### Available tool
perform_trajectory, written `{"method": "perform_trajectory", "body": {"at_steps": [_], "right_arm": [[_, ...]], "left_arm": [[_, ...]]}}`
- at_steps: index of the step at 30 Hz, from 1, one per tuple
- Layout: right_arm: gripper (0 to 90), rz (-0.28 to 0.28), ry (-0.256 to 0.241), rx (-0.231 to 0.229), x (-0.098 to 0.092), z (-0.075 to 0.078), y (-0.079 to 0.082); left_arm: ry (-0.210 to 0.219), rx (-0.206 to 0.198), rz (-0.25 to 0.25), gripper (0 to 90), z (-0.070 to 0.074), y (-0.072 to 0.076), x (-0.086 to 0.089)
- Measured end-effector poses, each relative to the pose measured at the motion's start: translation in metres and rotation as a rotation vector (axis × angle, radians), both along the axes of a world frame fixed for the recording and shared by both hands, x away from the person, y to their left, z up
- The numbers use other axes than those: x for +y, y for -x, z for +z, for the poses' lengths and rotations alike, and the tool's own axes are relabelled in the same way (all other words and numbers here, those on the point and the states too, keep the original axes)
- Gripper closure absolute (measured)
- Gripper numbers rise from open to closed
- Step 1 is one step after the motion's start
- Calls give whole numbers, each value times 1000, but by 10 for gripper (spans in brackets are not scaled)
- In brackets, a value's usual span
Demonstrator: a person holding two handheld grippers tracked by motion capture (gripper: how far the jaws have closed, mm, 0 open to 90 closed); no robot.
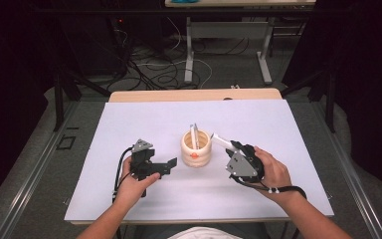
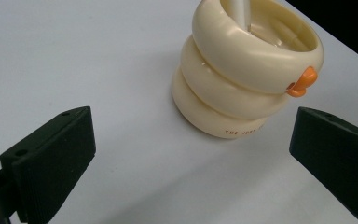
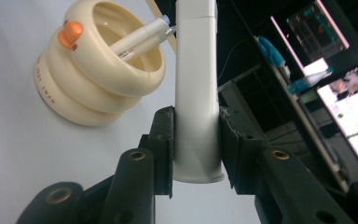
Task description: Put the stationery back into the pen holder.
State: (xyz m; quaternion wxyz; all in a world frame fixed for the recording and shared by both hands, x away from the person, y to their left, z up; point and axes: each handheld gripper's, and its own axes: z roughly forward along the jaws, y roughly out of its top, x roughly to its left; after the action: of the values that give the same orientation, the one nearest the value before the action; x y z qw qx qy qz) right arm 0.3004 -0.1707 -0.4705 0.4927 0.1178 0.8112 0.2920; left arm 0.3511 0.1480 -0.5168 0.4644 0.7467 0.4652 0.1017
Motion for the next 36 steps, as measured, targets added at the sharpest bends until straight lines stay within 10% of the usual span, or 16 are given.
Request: {"method": "perform_trajectory", "body": {"at_steps": [18, 36], "right_arm": [[672, 187, 323, -129, 24, -28, 15], [673, 294, 478, -163, 48, -51, 23]], "left_arm": [[-37, -24, -58, 57, 15, -3, 3], [-105, -71, -192, 159, 31, 3, -1]]}}
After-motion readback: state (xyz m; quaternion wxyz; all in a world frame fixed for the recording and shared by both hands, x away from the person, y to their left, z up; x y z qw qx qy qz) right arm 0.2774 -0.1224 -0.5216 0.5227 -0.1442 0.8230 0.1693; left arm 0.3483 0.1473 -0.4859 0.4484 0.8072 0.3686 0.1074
